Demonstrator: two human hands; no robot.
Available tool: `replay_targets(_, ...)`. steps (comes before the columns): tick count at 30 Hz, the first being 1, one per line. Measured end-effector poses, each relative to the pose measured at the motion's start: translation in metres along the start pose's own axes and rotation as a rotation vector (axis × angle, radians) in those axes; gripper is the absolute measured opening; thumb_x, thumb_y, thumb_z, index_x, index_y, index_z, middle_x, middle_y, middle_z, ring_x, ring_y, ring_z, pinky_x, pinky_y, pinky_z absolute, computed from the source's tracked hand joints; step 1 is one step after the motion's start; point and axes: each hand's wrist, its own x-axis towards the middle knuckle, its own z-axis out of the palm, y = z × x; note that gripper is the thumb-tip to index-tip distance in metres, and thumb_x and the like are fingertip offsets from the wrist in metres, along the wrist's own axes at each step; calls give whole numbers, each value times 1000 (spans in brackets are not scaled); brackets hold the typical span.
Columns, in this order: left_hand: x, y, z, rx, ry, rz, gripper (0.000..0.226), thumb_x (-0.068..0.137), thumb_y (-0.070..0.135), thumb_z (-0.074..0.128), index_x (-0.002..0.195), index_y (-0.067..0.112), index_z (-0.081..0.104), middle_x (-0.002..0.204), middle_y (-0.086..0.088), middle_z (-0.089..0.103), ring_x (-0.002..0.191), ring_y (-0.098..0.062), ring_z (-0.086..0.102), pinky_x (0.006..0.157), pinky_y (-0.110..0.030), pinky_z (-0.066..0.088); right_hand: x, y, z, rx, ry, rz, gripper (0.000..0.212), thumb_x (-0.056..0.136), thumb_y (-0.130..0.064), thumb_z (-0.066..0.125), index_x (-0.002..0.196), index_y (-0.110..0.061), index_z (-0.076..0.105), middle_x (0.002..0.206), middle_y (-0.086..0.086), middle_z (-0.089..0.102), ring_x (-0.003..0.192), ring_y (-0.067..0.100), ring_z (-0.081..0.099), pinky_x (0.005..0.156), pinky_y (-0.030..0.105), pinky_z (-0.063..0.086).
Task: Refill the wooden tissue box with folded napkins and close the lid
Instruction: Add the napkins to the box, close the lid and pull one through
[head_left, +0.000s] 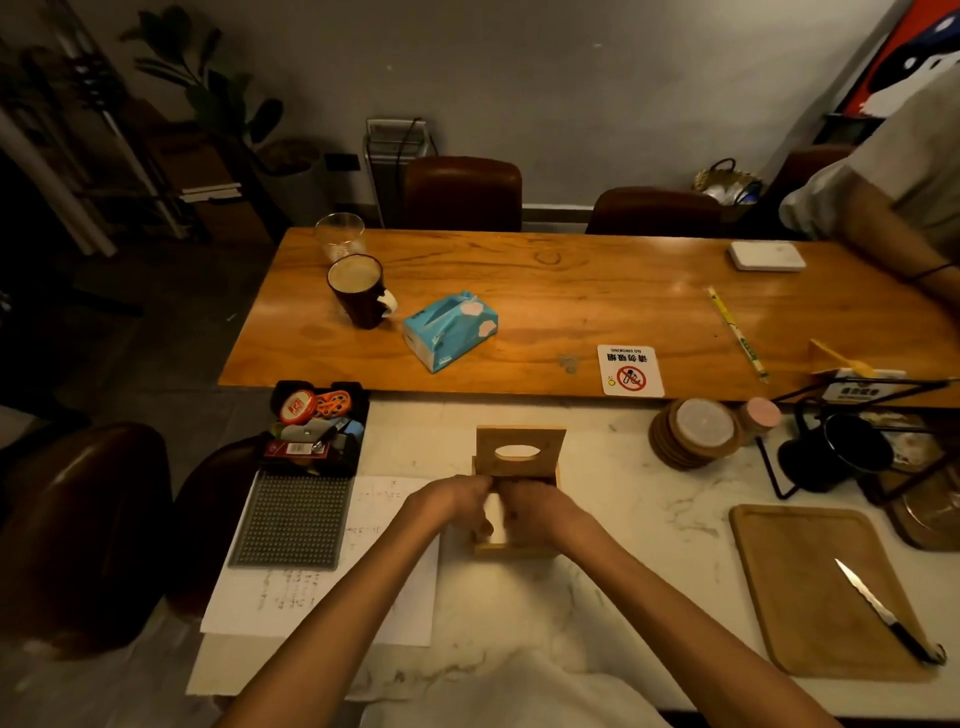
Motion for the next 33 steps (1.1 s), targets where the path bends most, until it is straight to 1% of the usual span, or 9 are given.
replay_targets(2, -6, -2, -1, -14, 44, 22, 54, 88, 17, 65, 136, 12, 41, 136, -13, 54, 119, -30, 55, 88, -34, 45, 10, -3, 2, 17, -66, -1, 47, 88, -19, 56, 134, -19, 50, 126, 9, 63, 109, 27, 62, 90, 37, 53)
replay_targets(4, -12, -5, 2, -64, 76, 39, 51, 90, 9, 59, 135, 10, 35, 130, -17, 56, 112, -31, 56, 81, -34, 43, 16, -6, 1, 21, -91, -5, 50, 83, -22, 55, 132, -25, 51, 124, 6, 64, 105, 26, 62, 86, 36, 54)
replay_targets(7, -18, -10, 5, -148, 101, 42, 52, 90, 2, 49, 136, 2, 24, 106, -22, 58, 92, -31, 57, 71, -36, 39, 22, -5, 1, 89, -118, 19, 55, 76, -25, 55, 129, -36, 52, 115, -1, 67, 94, 21, 63, 76, 32, 53)
replay_targets(9, -18, -12, 9, -186, 120, 33, 45, 92, 2, 45, 132, -2, 25, 92, -18, 54, 81, -26, 52, 68, -37, 37, 23, -4, 1, 117, -141, 17, 59, 73, -27, 55, 131, -37, 52, 113, -2, 68, 94, 20, 64, 78, 32, 55)
replay_targets(15, -17, -15, 14, -258, 153, 33, 30, 93, 3, 42, 120, 2, 30, 100, -26, 58, 82, -25, 51, 70, -39, 39, 19, -6, 4, 146, -97, -38, 62, 77, -22, 53, 137, -34, 46, 125, 2, 64, 105, 25, 63, 85, 34, 54)
replay_targets(20, -16, -20, 19, -330, 165, 43, 41, 90, 2, 46, 122, 12, 23, 86, -14, 50, 77, -24, 49, 68, -37, 38, 18, -10, 13, 142, -24, -65, 54, 81, -24, 57, 134, -25, 49, 125, 8, 63, 109, 28, 61, 88, 35, 51)
replay_targets(25, -18, -25, 23, -439, 149, 28, 41, 92, 4, 46, 121, 14, 20, 112, -20, 57, 87, -22, 51, 79, -35, 45, 13, -12, 13, 52, 25, -95, 56, 85, -35, 56, 139, -29, 44, 135, 8, 58, 120, 32, 56, 98, 42, 48)
replay_targets(28, -19, -28, 23, -506, 146, 32, 50, 94, 8, 49, 130, 17, 16, 127, -20, 55, 104, -27, 58, 96, -40, 47, 4, -6, 8, 142, 42, -131, 54, 87, -29, 55, 139, -32, 44, 140, 4, 55, 124, 29, 54, 102, 40, 46)
replay_targets(33, -19, -35, 25, -650, 182, 32, 51, 101, 30, 40, 144, 24, 14, 126, -16, 56, 105, -28, 57, 97, -42, 46, -21, 26, 10, 357, 187, -105, 33, 98, -22, 47, 130, -26, 55, 125, 5, 63, 107, 24, 62, 87, 27, 48)
